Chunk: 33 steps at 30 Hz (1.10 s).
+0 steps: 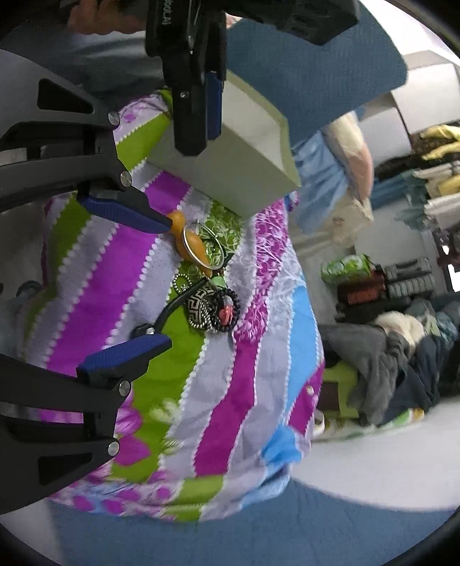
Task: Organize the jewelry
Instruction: 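Grasp the silver hoop ring with the left tool while the right tool grasps the black hairpin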
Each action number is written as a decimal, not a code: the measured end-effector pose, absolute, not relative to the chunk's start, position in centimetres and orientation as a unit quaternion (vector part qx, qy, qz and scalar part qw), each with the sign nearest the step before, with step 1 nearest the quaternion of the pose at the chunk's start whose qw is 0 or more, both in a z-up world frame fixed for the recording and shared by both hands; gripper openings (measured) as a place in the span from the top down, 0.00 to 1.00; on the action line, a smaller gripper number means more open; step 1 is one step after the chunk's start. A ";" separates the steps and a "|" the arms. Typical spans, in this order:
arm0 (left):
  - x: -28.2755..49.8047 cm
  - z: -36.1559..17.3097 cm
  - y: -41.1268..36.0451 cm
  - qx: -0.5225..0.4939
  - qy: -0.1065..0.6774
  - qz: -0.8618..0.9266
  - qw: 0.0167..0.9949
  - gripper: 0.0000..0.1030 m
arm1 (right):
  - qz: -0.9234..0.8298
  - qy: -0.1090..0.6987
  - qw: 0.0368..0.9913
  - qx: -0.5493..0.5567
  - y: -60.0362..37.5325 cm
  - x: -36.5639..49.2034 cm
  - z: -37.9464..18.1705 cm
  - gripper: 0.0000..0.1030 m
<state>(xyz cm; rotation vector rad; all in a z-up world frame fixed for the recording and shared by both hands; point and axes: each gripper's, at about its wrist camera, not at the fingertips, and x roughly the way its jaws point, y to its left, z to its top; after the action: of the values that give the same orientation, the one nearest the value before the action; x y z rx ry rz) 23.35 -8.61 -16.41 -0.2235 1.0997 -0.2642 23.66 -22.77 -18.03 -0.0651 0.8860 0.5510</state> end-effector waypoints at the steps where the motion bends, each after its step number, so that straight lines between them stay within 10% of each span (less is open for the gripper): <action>1: 23.9 -16.8 -8.9 -0.104 0.522 -0.127 0.837 0.57 | 0.272 0.422 0.864 -0.037 -22.5 24.3 -18.4 0.51; 21: 29.9 -23.8 -10.2 -0.056 0.570 -0.125 0.810 0.66 | 0.326 0.483 0.804 -0.119 -19.6 30.9 -26.3 0.90; 33: 29.8 -25.4 -12.9 0.072 0.571 -0.134 0.807 0.65 | 0.342 0.504 0.790 -0.064 -21.0 30.2 -25.5 0.94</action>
<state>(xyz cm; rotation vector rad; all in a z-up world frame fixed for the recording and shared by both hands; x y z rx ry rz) 29.76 -12.93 -25.39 0.1537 1.2213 -0.2877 30.22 -20.97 -25.50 -0.1373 1.0857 0.7373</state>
